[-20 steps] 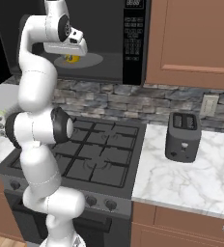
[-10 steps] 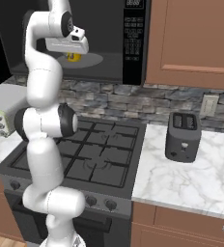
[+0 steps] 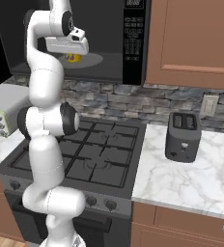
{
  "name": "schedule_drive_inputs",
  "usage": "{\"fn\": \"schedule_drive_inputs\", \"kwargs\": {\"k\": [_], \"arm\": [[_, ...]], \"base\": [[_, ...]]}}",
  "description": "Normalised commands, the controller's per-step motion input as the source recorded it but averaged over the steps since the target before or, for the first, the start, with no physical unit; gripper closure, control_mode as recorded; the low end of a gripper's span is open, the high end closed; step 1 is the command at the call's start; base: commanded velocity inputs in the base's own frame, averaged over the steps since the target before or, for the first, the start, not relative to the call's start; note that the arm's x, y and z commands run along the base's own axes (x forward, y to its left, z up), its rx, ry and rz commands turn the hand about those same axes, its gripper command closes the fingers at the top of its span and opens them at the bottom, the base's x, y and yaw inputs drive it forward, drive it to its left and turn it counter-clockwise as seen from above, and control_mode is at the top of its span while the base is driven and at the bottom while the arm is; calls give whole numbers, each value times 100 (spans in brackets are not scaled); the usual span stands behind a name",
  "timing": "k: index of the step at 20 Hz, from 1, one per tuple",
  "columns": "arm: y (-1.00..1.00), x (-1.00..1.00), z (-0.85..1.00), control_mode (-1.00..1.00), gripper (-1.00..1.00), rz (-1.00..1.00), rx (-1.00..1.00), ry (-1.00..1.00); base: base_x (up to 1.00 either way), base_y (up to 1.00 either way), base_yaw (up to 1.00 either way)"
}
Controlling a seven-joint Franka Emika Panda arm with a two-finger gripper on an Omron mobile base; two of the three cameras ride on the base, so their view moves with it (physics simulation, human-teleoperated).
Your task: Pick the mug from the counter and place it inside the microwave. Then close the microwave.
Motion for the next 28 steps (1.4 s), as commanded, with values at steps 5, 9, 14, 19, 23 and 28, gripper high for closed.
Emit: {"fn": "schedule_drive_inputs", "kwargs": {"k": [5,9,14,19,23,28], "arm": [[0,5,-37,-100,100,0,0,0],[0,1,-26,-100,100,0,0,3],[0,0,-16,-100,100,-2,0,4],[0,0,0,-100,100,0,0,0],[0,0,0,-100,-100,0,0,0],[0,0,0,-100,-100,0,0,0]], "base": [[0,0,0],[0,0,0],[0,0,0],[0,0,0],[0,0,0],[0,0,0]]}}
